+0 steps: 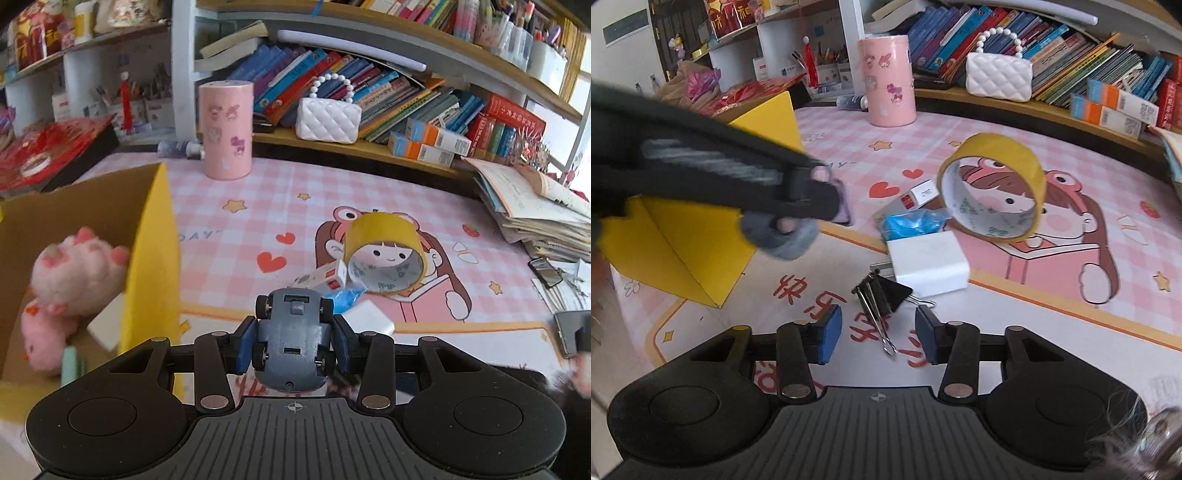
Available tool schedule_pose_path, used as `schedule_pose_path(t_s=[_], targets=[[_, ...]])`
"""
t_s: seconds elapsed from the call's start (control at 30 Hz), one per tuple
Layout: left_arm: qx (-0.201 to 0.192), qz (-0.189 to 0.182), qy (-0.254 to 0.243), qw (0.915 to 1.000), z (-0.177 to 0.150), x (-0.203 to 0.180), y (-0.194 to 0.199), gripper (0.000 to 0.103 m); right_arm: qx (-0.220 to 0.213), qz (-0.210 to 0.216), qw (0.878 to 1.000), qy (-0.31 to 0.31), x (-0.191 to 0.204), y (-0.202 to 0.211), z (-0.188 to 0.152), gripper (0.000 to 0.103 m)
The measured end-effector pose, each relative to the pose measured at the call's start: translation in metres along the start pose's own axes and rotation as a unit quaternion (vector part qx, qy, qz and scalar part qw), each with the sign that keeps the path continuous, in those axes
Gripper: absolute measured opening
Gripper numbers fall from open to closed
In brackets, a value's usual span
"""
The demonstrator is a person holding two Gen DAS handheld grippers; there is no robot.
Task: Organize objects
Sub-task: 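Grasp the grey toy car with the left tool while the right tool grasps the black binder clip, then carry the toy car and binder clip with both tools over the yellow box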
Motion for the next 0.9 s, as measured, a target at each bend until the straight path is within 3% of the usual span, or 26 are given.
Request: schedule_pose_path(t_s=[0.07, 0.13, 0.23, 0.63, 0.9], targets=[[0.002, 0.003, 0.006, 1.0, -0.003, 0.005, 0.008, 0.041, 0.003, 0.001, 1.0, 0.001, 0.001, -0.005, -0.001, 0.032], [0.005, 0.0, 0.005, 1.0, -0.006, 0.006, 0.015, 0.041, 0.008, -0.002, 1.0, 0.004, 0.002, -0.008, -0.003, 0.014], [0.005, -0.006, 0.004, 1.0, -0.008, 0.005, 0.024, 0.041, 0.008, -0.003, 1.0, -0.002, 0.001, -0.006, -0.005, 0.01], [-0.01, -0.058, 0.016, 0.9981, -0.014, -0.002, 0.05, 0.041, -0.027, -0.058, 0.997, -0.045, -0.008, 0.05, 0.009, 0.009], [-0.011, -0.084, 0.027, 0.9961, -0.031, 0.017, 0.08, 0.041, -0.039, -0.092, 0.994, -0.039, 0.019, 0.089, 0.006, 0.009]])
Point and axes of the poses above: each gripper's, at about its wrist camera, not at the fingertips, and y roughly against the way its jaws point, x to its left, z to its top, the point moved 8 cm from there along -y, roughly the way its jaws point, and after that the axes turned 15 degrees about -x, right-handed, at the moved point
